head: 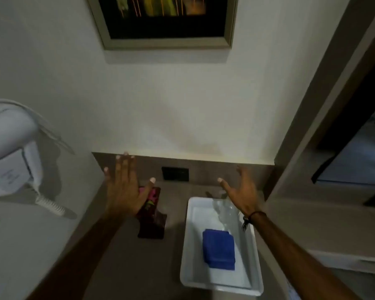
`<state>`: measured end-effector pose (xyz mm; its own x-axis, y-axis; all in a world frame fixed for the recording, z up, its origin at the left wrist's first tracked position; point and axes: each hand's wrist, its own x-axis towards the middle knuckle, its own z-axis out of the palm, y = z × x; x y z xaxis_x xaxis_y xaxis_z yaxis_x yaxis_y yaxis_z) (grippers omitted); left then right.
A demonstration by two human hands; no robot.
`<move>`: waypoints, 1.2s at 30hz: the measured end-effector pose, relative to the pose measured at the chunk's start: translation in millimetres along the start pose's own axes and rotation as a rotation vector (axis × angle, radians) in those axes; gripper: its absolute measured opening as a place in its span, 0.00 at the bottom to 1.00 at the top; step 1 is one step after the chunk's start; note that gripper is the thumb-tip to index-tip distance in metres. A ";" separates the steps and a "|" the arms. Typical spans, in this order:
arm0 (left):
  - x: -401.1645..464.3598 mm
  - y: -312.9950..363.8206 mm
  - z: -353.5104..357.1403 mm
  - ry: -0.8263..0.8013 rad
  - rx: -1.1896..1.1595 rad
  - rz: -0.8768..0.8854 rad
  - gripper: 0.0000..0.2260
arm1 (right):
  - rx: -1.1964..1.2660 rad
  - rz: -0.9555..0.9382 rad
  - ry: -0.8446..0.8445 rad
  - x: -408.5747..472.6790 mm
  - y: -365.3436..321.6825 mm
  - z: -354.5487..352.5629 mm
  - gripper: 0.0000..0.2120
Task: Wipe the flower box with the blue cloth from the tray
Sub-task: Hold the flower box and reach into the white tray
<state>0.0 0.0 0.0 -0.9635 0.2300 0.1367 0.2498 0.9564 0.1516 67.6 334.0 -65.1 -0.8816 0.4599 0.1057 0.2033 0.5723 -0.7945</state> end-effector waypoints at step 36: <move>-69.1 0.0 57.9 -0.148 -0.219 -0.413 0.44 | 0.129 -0.036 -0.201 -26.9 -39.1 123.9 0.16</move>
<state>61.1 -5.4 -66.2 -0.9856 -0.1226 -0.1162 -0.1574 0.9164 0.3681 30.5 215.2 -111.0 -0.9571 0.2889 0.0243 0.1255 0.4886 -0.8634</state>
